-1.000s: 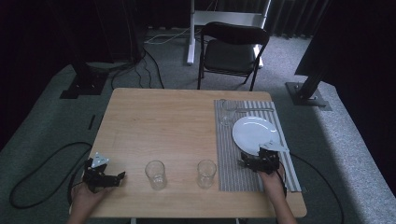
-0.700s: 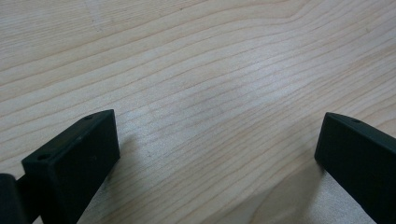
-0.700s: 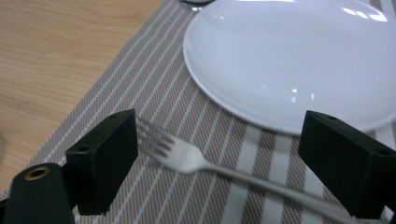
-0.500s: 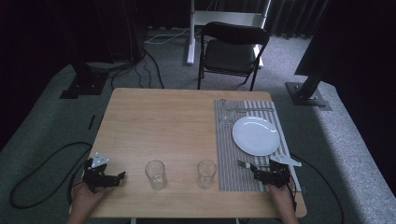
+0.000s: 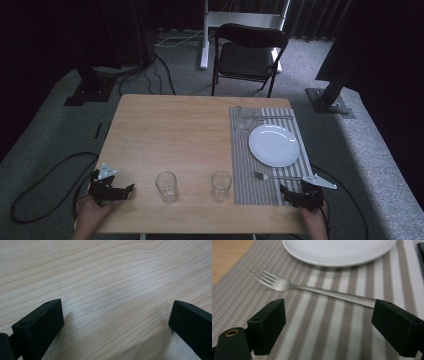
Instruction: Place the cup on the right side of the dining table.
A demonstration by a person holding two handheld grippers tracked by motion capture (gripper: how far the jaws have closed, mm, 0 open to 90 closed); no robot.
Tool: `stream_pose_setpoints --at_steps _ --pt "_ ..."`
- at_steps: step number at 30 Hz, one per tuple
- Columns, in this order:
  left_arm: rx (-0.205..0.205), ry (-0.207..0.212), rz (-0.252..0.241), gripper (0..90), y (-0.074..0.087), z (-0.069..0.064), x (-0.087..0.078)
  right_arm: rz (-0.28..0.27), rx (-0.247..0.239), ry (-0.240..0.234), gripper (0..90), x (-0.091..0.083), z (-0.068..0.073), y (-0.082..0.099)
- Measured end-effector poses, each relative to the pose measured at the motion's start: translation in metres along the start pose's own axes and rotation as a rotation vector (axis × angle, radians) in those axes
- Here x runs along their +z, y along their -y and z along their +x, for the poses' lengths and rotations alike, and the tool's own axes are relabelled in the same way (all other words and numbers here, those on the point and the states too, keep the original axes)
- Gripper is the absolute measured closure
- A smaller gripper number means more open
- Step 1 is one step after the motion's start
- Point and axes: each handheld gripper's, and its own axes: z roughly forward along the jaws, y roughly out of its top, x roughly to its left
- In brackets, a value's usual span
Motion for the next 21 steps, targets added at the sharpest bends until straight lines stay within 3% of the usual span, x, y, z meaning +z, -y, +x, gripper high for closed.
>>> stream_pose_setpoints --at_steps 7,15,18,21 --pt "0.0 0.0 0.0 0.2 0.0 0.0 0.0 0.017 0.021 0.021 11.8 -0.005 -0.011 0.009" --pt "0.0 0.0 0.0 0.2 0.0 0.0 0.0 -0.004 0.083 0.04 11.8 -0.013 -0.027 0.02" --pt "0.0 0.0 0.0 0.2 0.0 0.0 0.0 -0.018 0.109 0.005 11.8 -0.012 -0.032 0.022" --pt "0.0 0.0 0.0 0.2 0.0 0.0 0.0 -0.021 0.093 -0.005 11.8 -0.011 -0.031 0.021"
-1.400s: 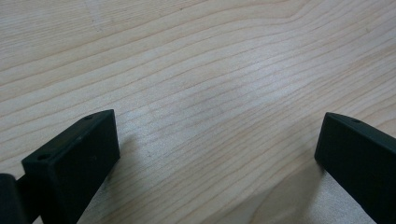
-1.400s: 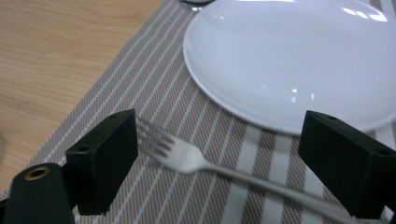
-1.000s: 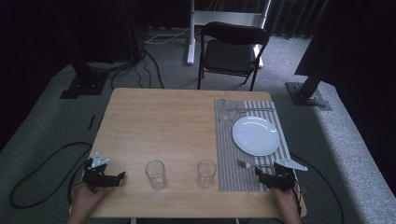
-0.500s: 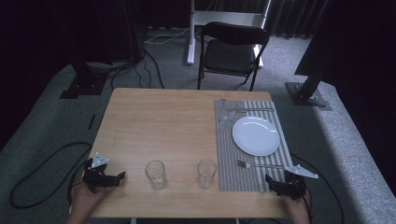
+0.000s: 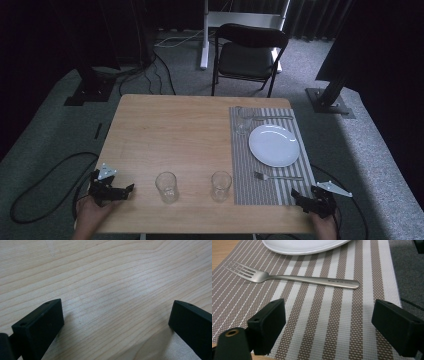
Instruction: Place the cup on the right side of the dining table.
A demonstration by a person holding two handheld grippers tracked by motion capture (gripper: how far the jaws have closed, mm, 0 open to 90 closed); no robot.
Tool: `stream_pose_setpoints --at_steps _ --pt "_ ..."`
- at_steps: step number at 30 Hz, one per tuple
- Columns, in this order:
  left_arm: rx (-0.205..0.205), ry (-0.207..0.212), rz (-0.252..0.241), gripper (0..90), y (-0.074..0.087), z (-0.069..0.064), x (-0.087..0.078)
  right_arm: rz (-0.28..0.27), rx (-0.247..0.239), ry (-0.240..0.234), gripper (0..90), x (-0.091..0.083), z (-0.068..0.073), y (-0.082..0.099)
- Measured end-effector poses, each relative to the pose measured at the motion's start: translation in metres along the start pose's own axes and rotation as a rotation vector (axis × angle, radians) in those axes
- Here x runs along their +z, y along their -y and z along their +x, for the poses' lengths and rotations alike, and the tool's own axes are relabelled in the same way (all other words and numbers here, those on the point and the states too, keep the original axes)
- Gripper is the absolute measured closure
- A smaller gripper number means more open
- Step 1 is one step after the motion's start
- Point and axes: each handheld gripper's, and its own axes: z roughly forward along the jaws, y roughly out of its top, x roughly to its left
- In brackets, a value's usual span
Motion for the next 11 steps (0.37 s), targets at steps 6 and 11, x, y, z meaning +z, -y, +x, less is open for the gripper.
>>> stream_pose_setpoints --at_steps 6,11 --pt "-0.005 -0.006 0.0 0.2 0.0001 -0.0003 -0.0001 0.029 -0.065 0.015 11.8 0.0062 0.0065 0.0014" --pt "-0.028 -0.025 -0.001 0.2 0.0001 0.0024 0.0 0.026 -0.085 0.019 11.8 0.0061 0.0104 -0.0004"
